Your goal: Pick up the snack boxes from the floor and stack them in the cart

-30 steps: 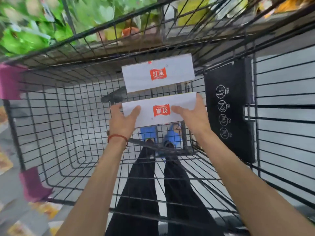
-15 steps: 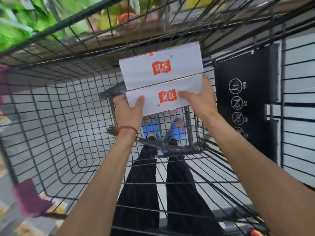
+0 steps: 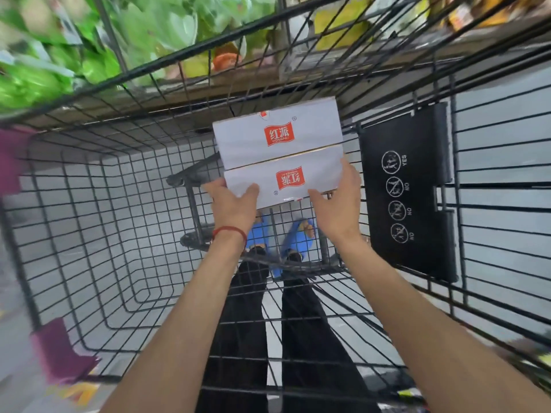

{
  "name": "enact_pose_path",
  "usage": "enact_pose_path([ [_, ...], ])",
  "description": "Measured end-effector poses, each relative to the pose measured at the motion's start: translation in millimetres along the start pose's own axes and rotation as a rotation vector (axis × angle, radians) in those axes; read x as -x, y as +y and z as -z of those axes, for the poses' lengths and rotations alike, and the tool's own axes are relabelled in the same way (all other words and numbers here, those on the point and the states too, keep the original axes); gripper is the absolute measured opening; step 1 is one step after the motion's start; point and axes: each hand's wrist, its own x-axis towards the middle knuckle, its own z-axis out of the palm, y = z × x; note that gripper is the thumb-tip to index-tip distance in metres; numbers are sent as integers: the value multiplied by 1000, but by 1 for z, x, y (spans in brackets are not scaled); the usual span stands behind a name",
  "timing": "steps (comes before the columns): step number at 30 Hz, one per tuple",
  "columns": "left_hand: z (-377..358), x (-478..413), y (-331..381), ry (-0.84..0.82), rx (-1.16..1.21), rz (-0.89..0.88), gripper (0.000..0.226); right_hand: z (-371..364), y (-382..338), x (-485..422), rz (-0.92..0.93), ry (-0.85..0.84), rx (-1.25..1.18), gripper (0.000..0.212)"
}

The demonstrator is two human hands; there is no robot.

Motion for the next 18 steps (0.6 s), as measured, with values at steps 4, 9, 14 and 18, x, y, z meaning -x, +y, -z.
enact_pose_path([
  [4,20,25,6,-13,30,-22,33,9,-14,37,-23,-77,116,57],
  [9,47,67,-2,-18,68,-45,29,25,-29,86,130,-247,92,49],
  [14,66,128,-20,11,146,-162,25,49,-35,139,270,-363,60,42],
  [18,78,190,-40,47,267,-229,20,72,-42,175,374,-471,37,39],
])
